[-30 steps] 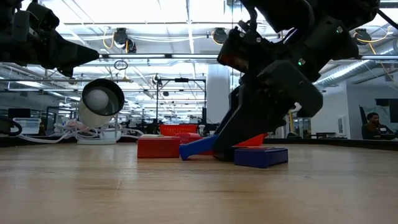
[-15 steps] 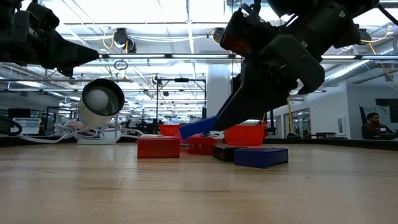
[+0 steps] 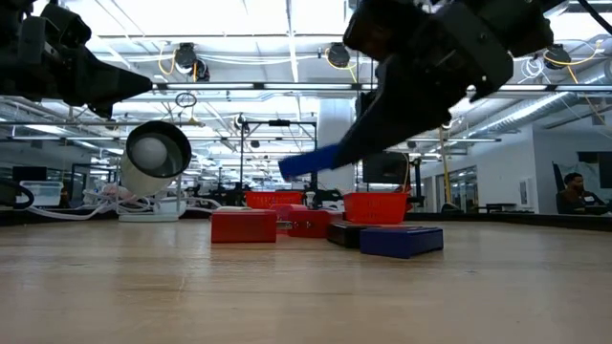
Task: Pick & Place Office items
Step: Put the top blue digital clock into the right red bin
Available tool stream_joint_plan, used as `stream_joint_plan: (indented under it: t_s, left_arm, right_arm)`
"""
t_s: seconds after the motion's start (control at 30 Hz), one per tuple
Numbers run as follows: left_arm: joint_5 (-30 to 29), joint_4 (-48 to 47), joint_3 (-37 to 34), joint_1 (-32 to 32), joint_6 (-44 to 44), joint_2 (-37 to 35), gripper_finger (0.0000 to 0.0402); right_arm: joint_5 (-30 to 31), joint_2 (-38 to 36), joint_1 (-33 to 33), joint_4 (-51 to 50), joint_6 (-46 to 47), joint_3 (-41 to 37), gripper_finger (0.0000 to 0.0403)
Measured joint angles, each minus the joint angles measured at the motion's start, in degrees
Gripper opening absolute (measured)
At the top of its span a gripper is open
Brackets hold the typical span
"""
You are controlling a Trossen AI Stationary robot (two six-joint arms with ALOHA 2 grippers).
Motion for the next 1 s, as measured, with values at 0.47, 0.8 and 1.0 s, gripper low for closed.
stream_joint_plan:
  t_s: [0.47,0.8,1.0]
  left_arm:
    - [0.0,0.0,0.0,0.0,0.0,0.0,0.0047]
    - [0.0,0.1,0.0,0.0,0.0,0.0,0.0047]
    - [0.0,0.0,0.0,0.0,0.0,0.0,0.0047]
  right_arm:
    - [0.3,-7.9,0.0,2.1,-0.1,-6.4,0.0171]
    - [1.9,-16.1,0.0,7.2,1.4,-13.9,0.0171]
    - [3.4,-20.9,0.0,7.0,1.4,-17.4,0.0171]
